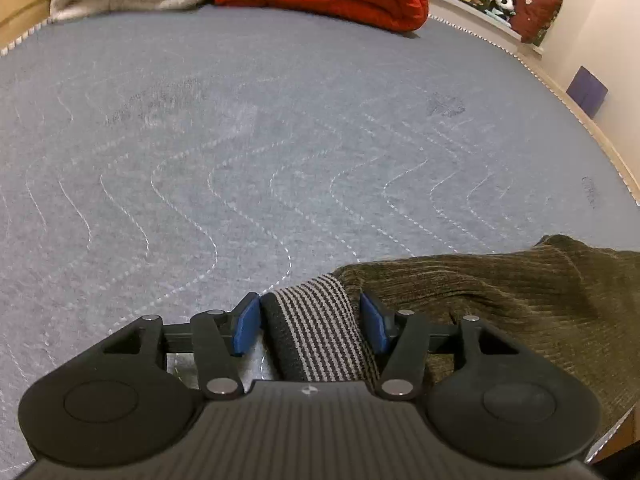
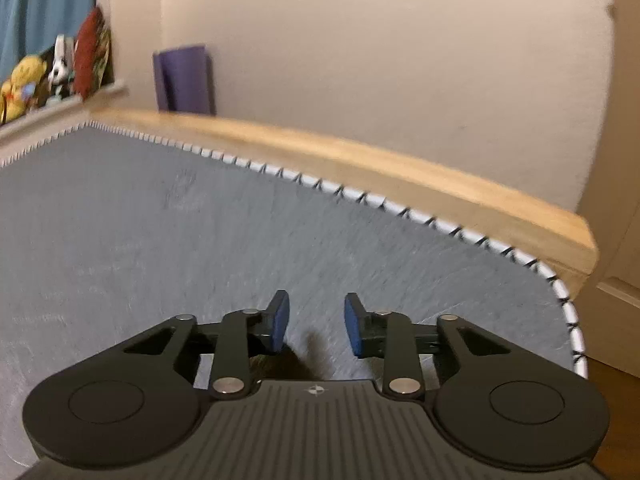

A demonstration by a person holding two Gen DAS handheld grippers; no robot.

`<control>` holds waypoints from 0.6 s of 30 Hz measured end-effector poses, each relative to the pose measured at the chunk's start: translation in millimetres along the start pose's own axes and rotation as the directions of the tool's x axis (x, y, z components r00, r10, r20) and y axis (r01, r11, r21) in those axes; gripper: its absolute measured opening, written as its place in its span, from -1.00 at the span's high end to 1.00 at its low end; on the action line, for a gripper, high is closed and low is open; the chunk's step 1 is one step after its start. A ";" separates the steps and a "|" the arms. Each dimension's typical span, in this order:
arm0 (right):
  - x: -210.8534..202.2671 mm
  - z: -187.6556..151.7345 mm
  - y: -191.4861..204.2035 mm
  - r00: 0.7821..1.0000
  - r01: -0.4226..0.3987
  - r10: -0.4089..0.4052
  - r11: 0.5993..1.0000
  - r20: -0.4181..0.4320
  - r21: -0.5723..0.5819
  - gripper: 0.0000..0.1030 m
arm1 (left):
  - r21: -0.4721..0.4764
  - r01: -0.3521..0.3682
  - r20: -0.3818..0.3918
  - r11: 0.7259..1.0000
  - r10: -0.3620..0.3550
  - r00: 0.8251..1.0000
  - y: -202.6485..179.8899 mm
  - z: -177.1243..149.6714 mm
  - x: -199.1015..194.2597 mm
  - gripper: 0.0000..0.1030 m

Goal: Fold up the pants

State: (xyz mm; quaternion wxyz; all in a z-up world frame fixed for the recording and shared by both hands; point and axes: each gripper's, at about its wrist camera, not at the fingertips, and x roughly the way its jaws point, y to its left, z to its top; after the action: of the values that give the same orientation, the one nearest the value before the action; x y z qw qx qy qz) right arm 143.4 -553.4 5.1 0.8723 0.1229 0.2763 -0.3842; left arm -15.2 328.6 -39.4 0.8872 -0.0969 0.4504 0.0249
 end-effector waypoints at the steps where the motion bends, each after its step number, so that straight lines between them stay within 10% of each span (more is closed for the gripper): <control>1: -7.4 4.0 -1.1 1.000 -0.009 0.009 1.000 0.011 0.015 0.25 | 0.002 -0.011 0.015 1.000 0.011 1.000 -3.1 3.3 -2.2 -0.27; 6: -60.7 24.9 0.5 0.990 -0.115 0.112 0.993 0.086 0.033 0.15 | -0.051 0.039 0.090 0.998 -0.034 0.995 3.0 -5.0 -52.0 -0.37; 13: -161.4 37.0 20.0 0.936 -0.339 0.330 0.938 0.122 0.064 0.07 | -0.074 0.081 -0.053 0.994 -0.085 0.995 2.2 -38.6 -68.2 -0.34; 18: -233.6 7.5 39.0 0.869 -0.490 0.488 0.872 0.084 0.013 -0.05 | 0.100 0.041 -0.080 0.994 -0.033 0.996 -27.0 -52.1 -67.2 0.23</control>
State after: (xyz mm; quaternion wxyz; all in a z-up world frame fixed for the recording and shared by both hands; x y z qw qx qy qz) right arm 46.2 -389.5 145.9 0.9491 0.1882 0.1953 -0.1603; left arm -92.9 294.9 -11.3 0.8731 -0.0607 0.4835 -0.0183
